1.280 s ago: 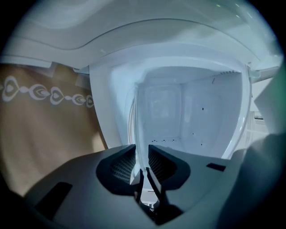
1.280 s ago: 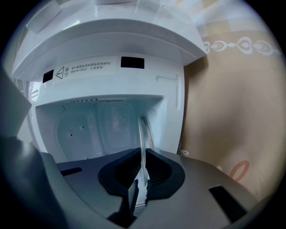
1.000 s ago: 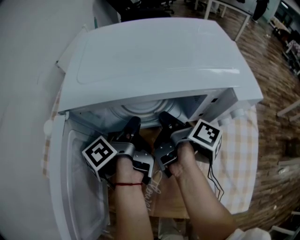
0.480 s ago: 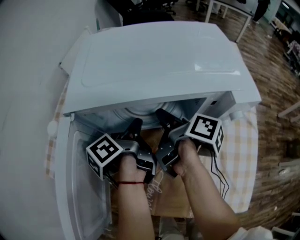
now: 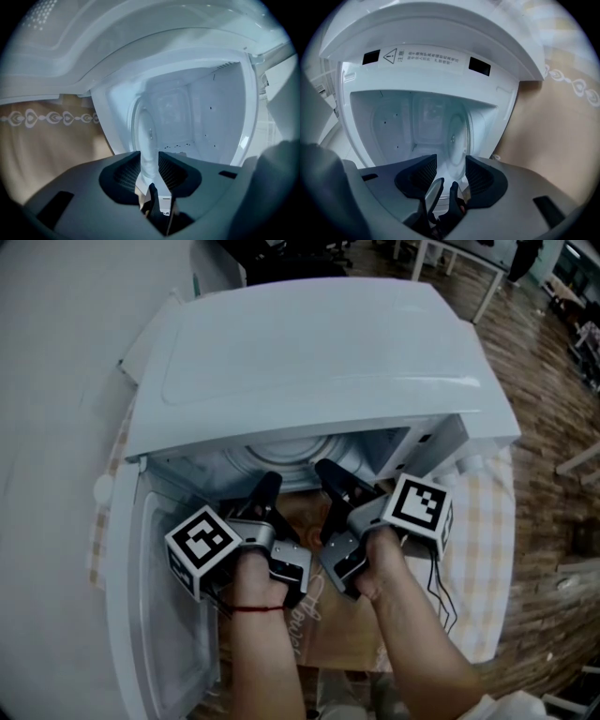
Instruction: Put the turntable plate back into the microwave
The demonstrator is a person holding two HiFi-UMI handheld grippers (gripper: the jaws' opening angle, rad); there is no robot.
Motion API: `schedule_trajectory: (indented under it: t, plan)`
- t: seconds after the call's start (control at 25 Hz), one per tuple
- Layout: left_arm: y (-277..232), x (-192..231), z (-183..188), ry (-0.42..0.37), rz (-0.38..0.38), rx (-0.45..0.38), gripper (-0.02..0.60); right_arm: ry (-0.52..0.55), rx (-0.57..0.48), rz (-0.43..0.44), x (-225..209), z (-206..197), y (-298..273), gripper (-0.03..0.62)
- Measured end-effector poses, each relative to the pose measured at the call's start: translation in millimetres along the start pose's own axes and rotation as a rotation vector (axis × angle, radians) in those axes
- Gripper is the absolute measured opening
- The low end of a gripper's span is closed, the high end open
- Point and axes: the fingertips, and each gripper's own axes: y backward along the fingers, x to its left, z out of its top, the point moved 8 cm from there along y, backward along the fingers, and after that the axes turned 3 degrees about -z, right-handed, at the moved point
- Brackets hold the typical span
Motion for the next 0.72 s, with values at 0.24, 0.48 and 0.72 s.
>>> schedule_trajectory:
  t: [0.24,0.48,0.72]
  plan:
    - [6,-1,-9,0.001,-0.031,0.001,0.117,0.030,0.027,0.045,-2,-4,9,0.204]
    - [13,-8,-19,-0.003,-0.062,0.006,0.117,0.030,0.052,0.074,-1,-8,17,0.195]
    - [22,-13,-26,-0.004,-0.089,0.002,0.117,0.036,0.079,0.086,1,-14,27,0.173]
